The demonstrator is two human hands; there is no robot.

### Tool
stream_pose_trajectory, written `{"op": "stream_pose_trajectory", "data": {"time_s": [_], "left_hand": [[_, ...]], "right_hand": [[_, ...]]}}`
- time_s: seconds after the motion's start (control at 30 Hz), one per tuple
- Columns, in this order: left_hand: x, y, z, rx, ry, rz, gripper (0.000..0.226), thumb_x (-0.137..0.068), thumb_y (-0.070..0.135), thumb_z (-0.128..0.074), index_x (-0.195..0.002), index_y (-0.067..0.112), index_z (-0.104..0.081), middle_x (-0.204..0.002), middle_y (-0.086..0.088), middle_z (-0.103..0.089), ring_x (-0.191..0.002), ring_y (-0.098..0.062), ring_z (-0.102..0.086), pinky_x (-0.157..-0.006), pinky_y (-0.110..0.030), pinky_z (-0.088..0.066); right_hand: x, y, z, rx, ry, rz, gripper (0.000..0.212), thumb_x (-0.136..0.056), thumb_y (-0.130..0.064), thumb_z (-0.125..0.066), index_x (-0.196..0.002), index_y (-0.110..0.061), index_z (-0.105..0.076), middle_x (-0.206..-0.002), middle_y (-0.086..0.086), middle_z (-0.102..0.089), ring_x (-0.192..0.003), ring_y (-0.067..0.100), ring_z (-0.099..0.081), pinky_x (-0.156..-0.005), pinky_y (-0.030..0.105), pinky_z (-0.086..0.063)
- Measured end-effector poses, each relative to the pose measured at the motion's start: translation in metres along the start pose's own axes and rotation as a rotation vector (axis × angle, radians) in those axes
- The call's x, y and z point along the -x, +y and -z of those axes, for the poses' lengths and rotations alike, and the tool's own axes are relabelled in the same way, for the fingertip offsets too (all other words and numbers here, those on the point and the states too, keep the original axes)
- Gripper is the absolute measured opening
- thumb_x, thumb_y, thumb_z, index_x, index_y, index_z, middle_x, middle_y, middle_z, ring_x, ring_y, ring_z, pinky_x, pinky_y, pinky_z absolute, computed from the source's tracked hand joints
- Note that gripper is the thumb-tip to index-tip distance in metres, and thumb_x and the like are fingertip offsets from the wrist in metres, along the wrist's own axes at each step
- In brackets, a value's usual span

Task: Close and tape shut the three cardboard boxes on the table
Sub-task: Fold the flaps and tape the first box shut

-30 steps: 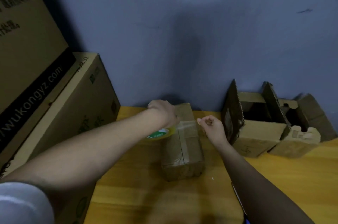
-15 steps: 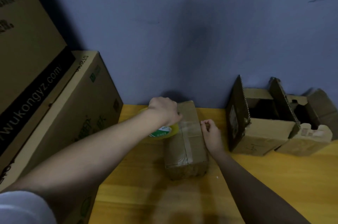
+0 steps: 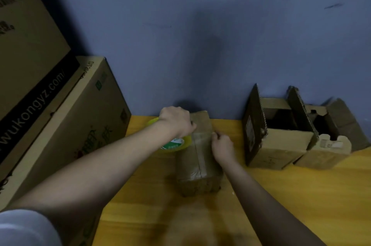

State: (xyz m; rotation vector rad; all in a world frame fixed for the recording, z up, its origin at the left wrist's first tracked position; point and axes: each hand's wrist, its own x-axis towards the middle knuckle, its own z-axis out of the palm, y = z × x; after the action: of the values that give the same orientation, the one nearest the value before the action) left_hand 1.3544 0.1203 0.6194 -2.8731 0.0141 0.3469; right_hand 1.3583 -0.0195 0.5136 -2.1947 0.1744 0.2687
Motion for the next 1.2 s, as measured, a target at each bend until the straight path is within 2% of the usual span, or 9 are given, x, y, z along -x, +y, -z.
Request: {"op": "stream_pose_trajectory", "data": {"time_s": [0.13,0.23,0.33,0.5,0.77,0.9,1.0,1.1,1.2], "left_hand": [[0.002,0.000,0.000,-0.015,0.016,0.006,0.050,-0.097,0.047,-0.030,-0.109,0.011,-0.062,-0.113,-0.008,-0.063,-0.104,-0.028,-0.060,-0.073,-0.032,-0.041],[0.002,0.000,0.000,-0.037,0.025,0.013,0.050,-0.097,0.047,-0.030,-0.113,0.012,-0.062,-0.116,-0.007,-0.063,-0.107,-0.027,-0.060,-0.073,-0.031,-0.039],[0.002,0.000,0.001,-0.039,0.024,0.019,0.050,-0.097,0.049,-0.030,-0.112,0.012,-0.062,-0.116,-0.007,-0.064,-0.107,-0.027,-0.060,-0.073,-0.031,-0.039],[0.003,-0.002,-0.001,-0.006,0.035,0.048,0.052,-0.096,0.052,-0.032,-0.109,0.013,-0.063,-0.113,-0.007,-0.064,-0.104,-0.027,-0.060,-0.072,-0.031,-0.039],[0.001,-0.004,-0.001,0.152,0.065,0.051,0.053,-0.093,0.054,-0.037,-0.110,0.011,-0.063,-0.115,-0.010,-0.063,-0.106,-0.031,-0.059,-0.074,-0.033,-0.039],[0.007,-0.018,0.001,0.362,0.053,-0.045,0.050,-0.085,0.059,-0.050,-0.115,0.020,-0.055,-0.119,-0.007,-0.061,-0.107,-0.030,-0.057,-0.072,-0.031,-0.037],[0.021,-0.035,-0.011,0.378,0.111,-0.131,0.060,-0.076,0.069,-0.058,-0.117,0.027,-0.049,-0.119,-0.002,-0.061,-0.107,-0.026,-0.057,-0.072,-0.031,-0.038],[0.032,-0.052,-0.025,0.573,0.129,-0.111,0.061,-0.074,0.063,-0.066,-0.120,0.029,-0.045,-0.118,0.004,-0.059,-0.106,-0.020,-0.056,-0.071,-0.030,-0.040],[0.037,-0.060,-0.035,0.744,0.136,-0.140,0.054,-0.077,0.057,-0.068,-0.120,0.030,-0.047,-0.113,0.007,-0.060,-0.100,-0.013,-0.055,-0.073,-0.028,-0.043]], "right_hand": [[0.009,0.000,-0.015,0.167,-0.105,-0.046,0.039,-0.103,-0.031,-0.035,-0.132,-0.006,-0.041,-0.123,0.017,-0.058,-0.108,0.031,-0.057,-0.093,0.039,-0.046],[0.024,0.000,-0.012,0.560,0.038,0.105,0.073,-0.099,-0.047,-0.035,-0.153,-0.008,-0.006,-0.159,0.018,-0.015,-0.145,0.033,-0.018,-0.117,0.044,-0.020],[0.040,-0.003,-0.017,0.713,0.084,0.379,0.078,-0.099,-0.050,-0.033,-0.153,-0.011,0.007,-0.160,0.015,0.011,-0.149,0.030,0.005,-0.120,0.041,-0.005],[0.041,0.004,-0.024,0.628,-0.055,0.253,0.081,-0.098,-0.056,-0.032,-0.154,-0.011,0.006,-0.161,0.013,0.009,-0.146,0.030,-0.015,-0.113,0.037,-0.030],[0.039,0.011,-0.021,0.440,-0.007,0.184,0.085,-0.092,-0.057,-0.047,-0.153,-0.011,-0.009,-0.155,0.012,-0.021,-0.136,0.027,-0.036,-0.105,0.035,-0.040],[0.044,0.012,-0.021,0.667,0.064,0.206,0.074,-0.097,-0.056,-0.034,-0.153,-0.012,-0.013,-0.160,0.014,-0.010,-0.143,0.030,-0.024,-0.111,0.042,-0.029],[0.044,0.009,-0.025,0.726,0.183,0.376,0.062,-0.098,-0.039,-0.046,-0.147,-0.005,-0.033,-0.158,0.015,-0.020,-0.145,0.030,-0.023,-0.114,0.046,-0.025],[0.037,0.011,-0.027,0.689,0.010,0.454,0.057,-0.104,-0.027,-0.026,-0.153,-0.006,-0.005,-0.162,0.010,0.001,-0.149,0.021,0.002,-0.117,0.031,0.004],[0.037,0.014,-0.022,0.700,-0.022,0.486,0.062,-0.103,-0.031,-0.023,-0.153,-0.006,0.005,-0.162,0.009,0.007,-0.149,0.020,0.009,-0.115,0.029,0.012]]}}
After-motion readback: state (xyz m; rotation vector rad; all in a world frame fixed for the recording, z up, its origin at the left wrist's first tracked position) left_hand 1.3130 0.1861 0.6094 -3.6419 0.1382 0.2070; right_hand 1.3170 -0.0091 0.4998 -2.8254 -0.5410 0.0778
